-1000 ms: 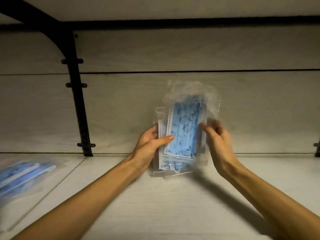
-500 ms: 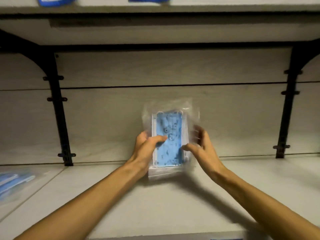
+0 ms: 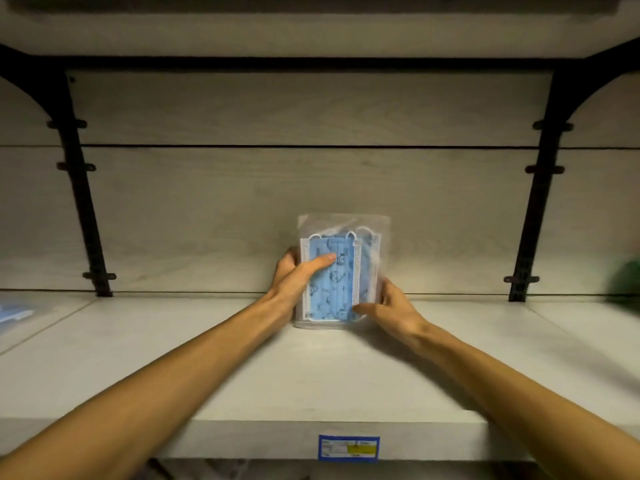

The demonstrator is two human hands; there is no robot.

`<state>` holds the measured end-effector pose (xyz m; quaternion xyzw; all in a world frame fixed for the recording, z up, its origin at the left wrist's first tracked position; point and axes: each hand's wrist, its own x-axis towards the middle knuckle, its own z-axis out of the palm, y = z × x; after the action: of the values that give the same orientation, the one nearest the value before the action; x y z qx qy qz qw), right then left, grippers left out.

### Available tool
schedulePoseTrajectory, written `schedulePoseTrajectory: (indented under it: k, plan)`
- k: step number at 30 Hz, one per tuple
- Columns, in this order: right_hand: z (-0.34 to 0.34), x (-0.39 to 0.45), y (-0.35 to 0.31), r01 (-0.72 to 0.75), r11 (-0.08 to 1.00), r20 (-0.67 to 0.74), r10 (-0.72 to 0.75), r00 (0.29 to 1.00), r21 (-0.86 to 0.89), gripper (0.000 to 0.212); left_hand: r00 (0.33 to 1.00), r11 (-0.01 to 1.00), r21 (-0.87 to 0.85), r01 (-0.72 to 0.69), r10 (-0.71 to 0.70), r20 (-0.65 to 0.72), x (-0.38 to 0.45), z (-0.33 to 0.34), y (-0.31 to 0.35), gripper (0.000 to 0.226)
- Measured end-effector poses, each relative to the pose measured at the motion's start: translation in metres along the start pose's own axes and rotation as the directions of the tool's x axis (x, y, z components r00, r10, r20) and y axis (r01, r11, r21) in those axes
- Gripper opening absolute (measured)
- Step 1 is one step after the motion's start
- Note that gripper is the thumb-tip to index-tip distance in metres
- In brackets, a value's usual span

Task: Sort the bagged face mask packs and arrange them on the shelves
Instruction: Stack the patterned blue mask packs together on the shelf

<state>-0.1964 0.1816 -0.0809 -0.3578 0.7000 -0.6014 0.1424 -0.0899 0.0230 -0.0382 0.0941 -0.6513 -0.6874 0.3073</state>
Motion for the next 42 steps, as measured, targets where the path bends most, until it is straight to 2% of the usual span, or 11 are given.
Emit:
schedulePoseTrajectory:
  k: [5,8,11,15,18,26,29,31,33,39,42]
  plan:
    - [-0.003,0.0,0.017,-0.032,0.999,0.004,0.032,0.999,-0.004,0.057,0.997,0.997,-0.003,0.077,-0.077,-0.013,0.0,-0.003,-0.031,0.039]
    - [0.001,-0.001,0.015,-0.004,1.0,-0.053,0.005,0.999,0.008,0.067,0.983,0.957,-0.248,0.154,-0.174,-0.062,0.003,-0.009,-0.03,0.038]
    - [0.001,-0.004,0.003,-0.031,0.998,-0.11,0.036,0.993,0.048,0.077,0.975,0.841,-0.5,0.207,-0.222,0.03,0.002,-0.018,-0.022,0.036]
    - [0.015,-0.009,-0.008,-0.086,0.963,0.036,0.08,0.996,0.254,0.055,0.969,0.777,-0.581,0.244,-0.218,0.115,-0.005,-0.013,-0.011,0.042]
    - [0.024,-0.009,-0.017,0.038,0.925,-0.063,-0.015,0.998,0.379,0.034,0.979,0.766,-0.609,0.206,-0.156,0.134,-0.008,-0.012,-0.003,0.048]
    - [-0.004,-0.01,-0.028,0.086,0.955,-0.215,-0.024,0.976,0.284,0.017,0.969,0.919,-0.356,0.168,-0.089,0.229,-0.014,-0.082,0.005,0.052]
    - [-0.009,-0.016,-0.018,0.042,0.979,-0.185,-0.004,0.983,0.201,0.014,0.949,0.988,-0.044,0.151,-0.133,0.286,-0.022,-0.099,-0.002,0.041]
    - [-0.006,-0.02,-0.01,0.018,0.983,-0.144,0.009,0.99,0.185,0.02,0.962,0.972,0.187,0.14,-0.179,0.206,-0.027,-0.103,-0.009,0.041]
    - [0.0,-0.022,-0.007,0.017,0.984,-0.135,0.007,0.991,0.177,0.038,0.981,0.953,0.28,0.113,-0.151,0.12,-0.031,-0.098,-0.012,0.033]
    - [0.009,-0.023,-0.011,0.199,0.973,-0.201,-0.172,0.964,0.12,0.039,0.999,0.993,0.118,0.017,-0.012,-0.043,-0.037,-0.079,-0.008,0.033]
    - [0.009,-0.029,-0.007,0.278,0.959,-0.216,-0.261,0.941,0.052,0.032,1.0,0.994,0.111,0.005,-0.006,0.009,-0.045,-0.075,-0.005,0.039]
